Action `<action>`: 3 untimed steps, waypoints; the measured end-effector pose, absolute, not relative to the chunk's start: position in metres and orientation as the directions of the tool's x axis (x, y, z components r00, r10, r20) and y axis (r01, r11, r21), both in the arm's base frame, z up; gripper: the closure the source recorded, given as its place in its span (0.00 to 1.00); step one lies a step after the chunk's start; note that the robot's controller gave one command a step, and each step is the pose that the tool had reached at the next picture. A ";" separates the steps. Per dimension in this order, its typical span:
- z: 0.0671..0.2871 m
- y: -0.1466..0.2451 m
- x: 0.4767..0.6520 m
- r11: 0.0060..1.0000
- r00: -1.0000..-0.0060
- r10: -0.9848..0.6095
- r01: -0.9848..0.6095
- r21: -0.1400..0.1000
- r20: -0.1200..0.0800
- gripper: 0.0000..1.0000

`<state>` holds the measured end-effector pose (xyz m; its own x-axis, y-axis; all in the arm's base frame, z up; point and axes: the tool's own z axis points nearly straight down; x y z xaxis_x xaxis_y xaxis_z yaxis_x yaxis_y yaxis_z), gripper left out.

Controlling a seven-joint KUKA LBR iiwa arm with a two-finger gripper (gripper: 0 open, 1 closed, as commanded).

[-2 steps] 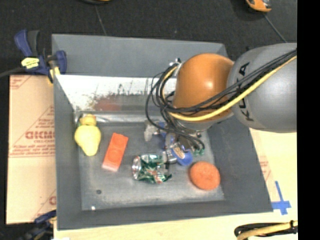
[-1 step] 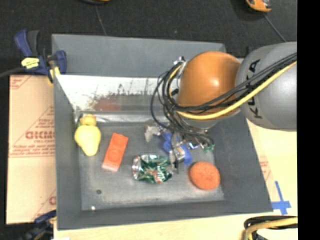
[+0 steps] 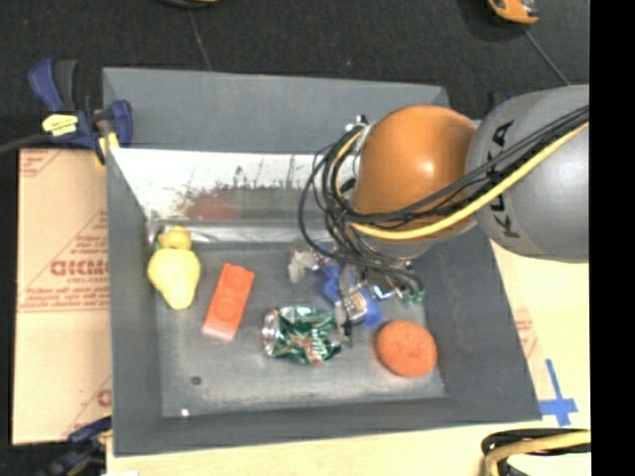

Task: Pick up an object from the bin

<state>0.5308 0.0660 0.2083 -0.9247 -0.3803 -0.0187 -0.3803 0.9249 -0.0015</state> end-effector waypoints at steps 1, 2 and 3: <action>0.184 0.069 0.495 0.919 -0.919 -0.393 -0.393 -0.002 -0.014 0.00; 0.219 0.071 0.513 0.939 -0.938 -0.345 -0.345 -0.002 -0.023 0.00; 0.154 0.071 0.510 0.952 -0.952 -0.307 -0.307 0.000 -0.019 0.00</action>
Offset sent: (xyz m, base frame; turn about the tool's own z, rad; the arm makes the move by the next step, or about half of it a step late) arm -0.0164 0.0067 0.0149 0.0437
